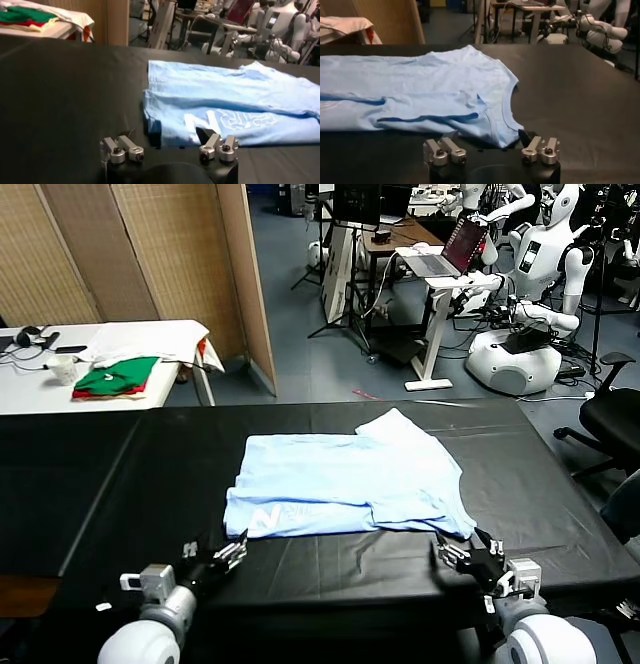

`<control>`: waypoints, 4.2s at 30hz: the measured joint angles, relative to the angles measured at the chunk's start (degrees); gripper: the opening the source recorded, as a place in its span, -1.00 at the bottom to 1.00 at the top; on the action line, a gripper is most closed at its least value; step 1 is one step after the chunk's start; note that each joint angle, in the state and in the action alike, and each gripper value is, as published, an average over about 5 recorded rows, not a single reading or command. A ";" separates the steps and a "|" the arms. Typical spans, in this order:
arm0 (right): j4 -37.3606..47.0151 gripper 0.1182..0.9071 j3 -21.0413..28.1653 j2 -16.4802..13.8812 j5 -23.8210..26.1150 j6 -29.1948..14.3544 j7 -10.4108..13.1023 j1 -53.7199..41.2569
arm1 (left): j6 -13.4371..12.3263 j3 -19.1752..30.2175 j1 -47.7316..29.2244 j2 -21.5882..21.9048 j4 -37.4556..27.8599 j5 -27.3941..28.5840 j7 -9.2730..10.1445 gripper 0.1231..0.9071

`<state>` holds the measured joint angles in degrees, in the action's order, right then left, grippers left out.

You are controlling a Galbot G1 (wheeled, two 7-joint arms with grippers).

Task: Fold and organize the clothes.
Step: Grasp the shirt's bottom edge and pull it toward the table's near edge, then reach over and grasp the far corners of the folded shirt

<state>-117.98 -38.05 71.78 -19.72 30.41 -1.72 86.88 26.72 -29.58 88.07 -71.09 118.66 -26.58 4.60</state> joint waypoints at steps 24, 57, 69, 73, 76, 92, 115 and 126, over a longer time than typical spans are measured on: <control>-5.21 -0.94 2.09 -5.68 -3.76 8.43 2.06 3.06 | 2.23 -0.62 3.25 2.81 2.36 7.25 2.91 -0.95; -19.69 0.92 1.42 -6.03 -1.42 11.79 3.80 8.65 | 9.55 -8.92 20.84 4.52 17.70 13.47 1.51 0.79; -4.83 1.00 9.14 -7.88 -6.69 11.78 6.43 -15.02 | 8.16 -11.59 5.94 10.13 13.98 -5.35 3.65 1.00; 1.71 1.00 12.32 -7.87 -7.65 11.78 6.72 -22.53 | 8.79 -9.44 -2.03 12.42 8.62 -11.65 4.50 1.00; 6.76 1.00 14.71 -7.61 -7.90 11.78 6.72 -27.56 | 9.97 -7.58 -7.83 13.62 4.46 -15.70 5.25 1.00; 27.86 1.00 24.83 -3.57 -7.43 11.78 6.60 -45.89 | 15.17 6.25 -30.74 16.08 -15.54 -20.76 5.23 1.00; 42.19 0.99 27.59 1.80 -4.81 11.77 3.75 -53.27 | 14.25 11.51 -38.95 14.52 -27.14 -18.51 4.50 1.00; 44.48 0.59 27.31 2.35 -4.73 11.64 3.21 -53.67 | 13.42 12.00 -39.38 13.69 -29.01 -17.36 3.27 0.72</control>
<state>-73.50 -10.75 74.13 -24.45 42.05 1.49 33.21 40.14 -17.58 48.69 -57.40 89.66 -43.94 7.87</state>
